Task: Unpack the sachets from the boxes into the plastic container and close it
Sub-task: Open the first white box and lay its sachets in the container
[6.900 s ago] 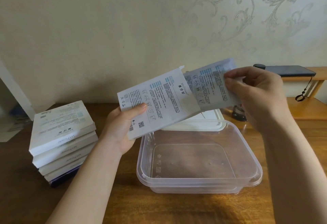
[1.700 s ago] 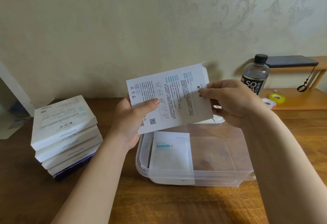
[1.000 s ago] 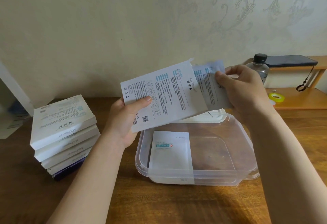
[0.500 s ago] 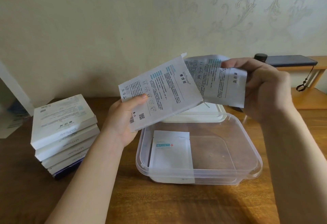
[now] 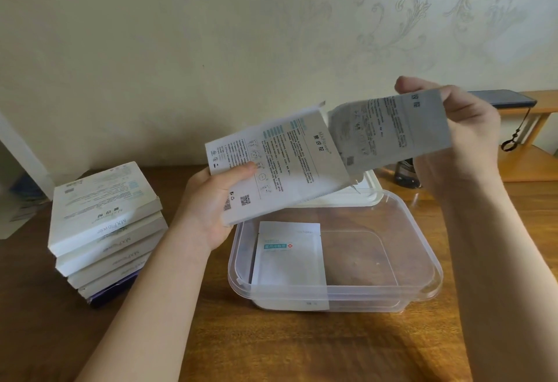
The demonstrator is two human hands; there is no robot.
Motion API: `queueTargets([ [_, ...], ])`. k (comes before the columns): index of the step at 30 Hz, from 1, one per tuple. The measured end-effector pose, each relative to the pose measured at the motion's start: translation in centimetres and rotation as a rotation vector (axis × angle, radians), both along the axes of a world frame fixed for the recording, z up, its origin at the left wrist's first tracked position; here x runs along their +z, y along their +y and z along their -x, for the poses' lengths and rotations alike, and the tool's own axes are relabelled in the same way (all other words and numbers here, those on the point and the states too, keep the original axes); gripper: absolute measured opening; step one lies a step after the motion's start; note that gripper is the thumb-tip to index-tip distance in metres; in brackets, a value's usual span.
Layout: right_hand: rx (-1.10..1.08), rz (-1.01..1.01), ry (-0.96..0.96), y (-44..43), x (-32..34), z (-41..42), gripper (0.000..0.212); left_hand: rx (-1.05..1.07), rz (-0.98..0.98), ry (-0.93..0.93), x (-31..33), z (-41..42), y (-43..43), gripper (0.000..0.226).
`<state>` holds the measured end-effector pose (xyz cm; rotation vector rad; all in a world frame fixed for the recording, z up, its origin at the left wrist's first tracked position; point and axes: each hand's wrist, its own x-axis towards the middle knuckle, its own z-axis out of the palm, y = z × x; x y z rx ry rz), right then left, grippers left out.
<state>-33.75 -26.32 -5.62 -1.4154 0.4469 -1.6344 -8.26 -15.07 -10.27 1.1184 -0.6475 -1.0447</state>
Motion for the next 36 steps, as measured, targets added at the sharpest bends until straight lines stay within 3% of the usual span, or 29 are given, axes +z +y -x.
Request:
queueTargets([
  [3,-0.103,-0.061,-0.046,0.0,0.4,-0.1,0.015,0.082,0.013,-0.04,0.1,0.4,-0.1,0.032],
  [8,-0.375,-0.038,0.341,0.0,0.1,-0.4,0.011,0.228,0.021,-0.109,-0.2,1.1,-0.4,0.032],
  [18,-0.162,-0.349,0.705,1.3,-0.1,-0.3,0.02,0.399,0.107,0.091,-0.3,3.5,-0.9,0.036],
  [24,-0.053,-0.52,1.07,2.4,-2.1,-0.4,0.021,0.344,0.095,0.148,-0.2,4.4,-0.9,0.035],
  [30,-0.25,-0.242,1.479,2.9,-3.3,-1.3,0.018,0.305,0.065,0.142,-0.3,5.2,-0.8,0.032],
  [36,-0.344,0.321,1.845,4.5,-4.4,-1.7,0.036,0.287,0.069,0.131,-0.3,5.7,-0.7,0.03],
])
